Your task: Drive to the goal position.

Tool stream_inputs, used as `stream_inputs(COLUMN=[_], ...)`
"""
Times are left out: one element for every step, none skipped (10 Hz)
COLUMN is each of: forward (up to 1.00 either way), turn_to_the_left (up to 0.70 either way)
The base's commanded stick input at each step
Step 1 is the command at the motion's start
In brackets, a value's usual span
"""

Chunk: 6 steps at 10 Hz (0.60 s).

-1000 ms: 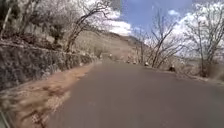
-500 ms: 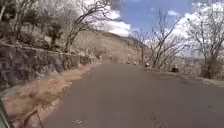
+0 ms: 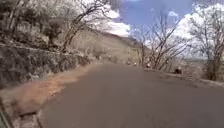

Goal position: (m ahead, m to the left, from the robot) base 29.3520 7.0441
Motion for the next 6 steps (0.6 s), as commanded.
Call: stream_inputs(forward=[0.70, 0.70, 0.70, 0.70, 0.70, 0.70], turn_to_the_left=[0.11, 0.00, 0.00, 0.00, 0.00, 0.00])
